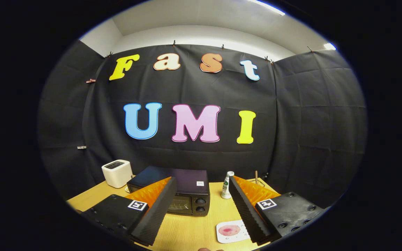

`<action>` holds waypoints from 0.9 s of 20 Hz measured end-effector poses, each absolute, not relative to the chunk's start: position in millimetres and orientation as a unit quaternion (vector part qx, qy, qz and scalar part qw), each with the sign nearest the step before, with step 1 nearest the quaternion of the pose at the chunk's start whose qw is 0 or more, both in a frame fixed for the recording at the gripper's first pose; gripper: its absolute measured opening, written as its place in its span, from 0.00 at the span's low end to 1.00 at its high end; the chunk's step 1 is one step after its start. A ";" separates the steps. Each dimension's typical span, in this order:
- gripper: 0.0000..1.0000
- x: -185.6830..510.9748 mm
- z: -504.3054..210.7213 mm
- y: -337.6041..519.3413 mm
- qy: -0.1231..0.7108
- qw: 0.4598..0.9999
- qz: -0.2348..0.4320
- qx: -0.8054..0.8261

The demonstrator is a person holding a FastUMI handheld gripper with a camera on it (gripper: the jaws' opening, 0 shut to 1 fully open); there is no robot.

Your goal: Open the toaster oven, put the food inside, and close the toaster oven door.

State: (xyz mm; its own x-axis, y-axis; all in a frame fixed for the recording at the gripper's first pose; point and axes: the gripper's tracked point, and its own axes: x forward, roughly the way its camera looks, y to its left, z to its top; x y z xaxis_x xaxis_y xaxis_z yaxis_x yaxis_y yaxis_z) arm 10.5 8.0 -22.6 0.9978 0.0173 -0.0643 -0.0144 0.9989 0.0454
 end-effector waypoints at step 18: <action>0.98 113.0 -104.5 103.8 0.125 0.991 0.022 0.050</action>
State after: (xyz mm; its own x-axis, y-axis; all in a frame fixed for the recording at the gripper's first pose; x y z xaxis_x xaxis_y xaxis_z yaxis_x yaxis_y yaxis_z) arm 113.0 103.8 -104.5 0.9678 0.0559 -0.2453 -0.0311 0.9941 0.1040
